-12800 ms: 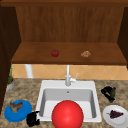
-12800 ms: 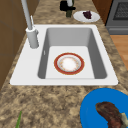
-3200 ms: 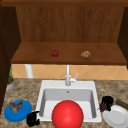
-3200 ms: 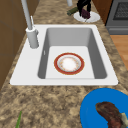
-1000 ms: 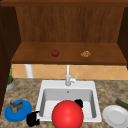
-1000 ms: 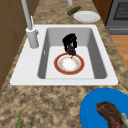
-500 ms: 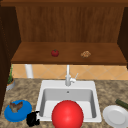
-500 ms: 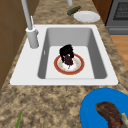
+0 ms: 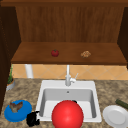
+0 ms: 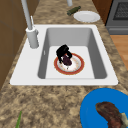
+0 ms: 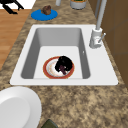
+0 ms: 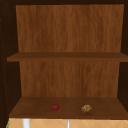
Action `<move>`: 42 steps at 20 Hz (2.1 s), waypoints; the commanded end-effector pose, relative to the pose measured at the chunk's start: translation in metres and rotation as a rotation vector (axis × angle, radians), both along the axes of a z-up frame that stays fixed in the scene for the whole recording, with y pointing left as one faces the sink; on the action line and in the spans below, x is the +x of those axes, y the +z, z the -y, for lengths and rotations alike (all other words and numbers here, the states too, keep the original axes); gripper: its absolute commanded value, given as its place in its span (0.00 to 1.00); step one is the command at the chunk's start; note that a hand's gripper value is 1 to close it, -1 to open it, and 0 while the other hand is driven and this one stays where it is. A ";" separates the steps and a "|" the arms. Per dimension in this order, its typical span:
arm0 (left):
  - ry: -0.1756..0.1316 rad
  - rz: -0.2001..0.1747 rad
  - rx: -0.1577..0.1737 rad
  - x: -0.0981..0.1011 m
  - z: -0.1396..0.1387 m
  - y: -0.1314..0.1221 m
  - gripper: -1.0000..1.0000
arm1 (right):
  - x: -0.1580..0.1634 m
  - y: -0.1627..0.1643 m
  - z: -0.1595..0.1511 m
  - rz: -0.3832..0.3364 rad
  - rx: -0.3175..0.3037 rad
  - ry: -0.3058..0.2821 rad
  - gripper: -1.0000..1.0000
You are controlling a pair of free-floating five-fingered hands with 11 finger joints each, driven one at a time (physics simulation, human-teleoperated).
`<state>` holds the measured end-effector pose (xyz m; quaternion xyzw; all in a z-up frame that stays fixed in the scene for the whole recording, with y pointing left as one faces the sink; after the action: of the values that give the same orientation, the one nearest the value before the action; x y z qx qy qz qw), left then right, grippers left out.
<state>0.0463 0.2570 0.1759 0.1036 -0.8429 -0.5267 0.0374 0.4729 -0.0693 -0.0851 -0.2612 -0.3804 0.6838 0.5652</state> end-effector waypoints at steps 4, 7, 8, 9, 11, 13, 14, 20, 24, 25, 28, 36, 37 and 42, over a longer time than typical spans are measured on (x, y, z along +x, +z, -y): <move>0.000 0.000 0.000 0.000 0.000 0.000 0.50 | -0.008 0.015 -0.004 0.012 -0.035 -0.024 0.00; 0.000 0.000 0.000 0.000 0.000 0.000 0.50 | -0.007 0.026 -0.001 0.066 -0.020 -0.038 0.00; 0.000 0.000 0.000 0.000 0.000 0.000 0.50 | -0.007 0.031 0.001 0.077 -0.010 -0.040 0.00; 0.000 0.000 0.000 0.000 0.000 0.000 0.50 | -0.007 0.033 0.000 0.077 -0.006 -0.028 0.00; 0.000 0.000 0.000 0.000 0.000 0.000 0.50 | -0.006 0.040 0.006 0.085 0.005 -0.011 0.00; 0.000 0.000 0.000 0.000 0.000 0.000 0.50 | -0.007 0.047 0.012 0.103 0.018 -0.004 0.00; 0.000 0.000 0.000 0.000 0.000 0.000 0.50 | -0.009 0.050 0.015 0.110 0.026 -0.005 0.00; 0.000 0.000 0.000 0.000 0.000 0.000 0.50 | -0.013 0.070 0.039 0.156 0.050 0.002 0.00; 0.000 0.000 0.000 0.000 0.000 0.000 0.50 | -0.017 0.081 0.055 0.177 0.059 0.001 0.00; 0.000 0.000 0.000 0.000 0.000 0.000 0.50 | -0.018 0.083 0.058 0.184 0.061 0.002 0.00; 0.000 0.000 0.000 0.000 0.000 0.000 0.50 | -0.022 0.091 0.071 0.207 0.065 0.006 0.00; 0.000 0.000 0.000 0.000 0.000 0.000 0.50 | -0.036 0.111 0.098 0.263 0.066 -0.005 0.00; 0.000 0.000 0.000 0.000 0.000 0.000 0.50 | -0.037 0.114 0.100 0.268 0.068 -0.012 0.00; 0.000 0.000 0.000 0.000 0.000 0.000 0.50 | -0.058 0.138 0.107 0.283 0.076 -0.023 0.00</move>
<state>0.0463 0.2570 0.1759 0.1036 -0.8429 -0.5267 0.0374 0.4288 -0.1743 0.0382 -0.3383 -0.4591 0.6442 0.5097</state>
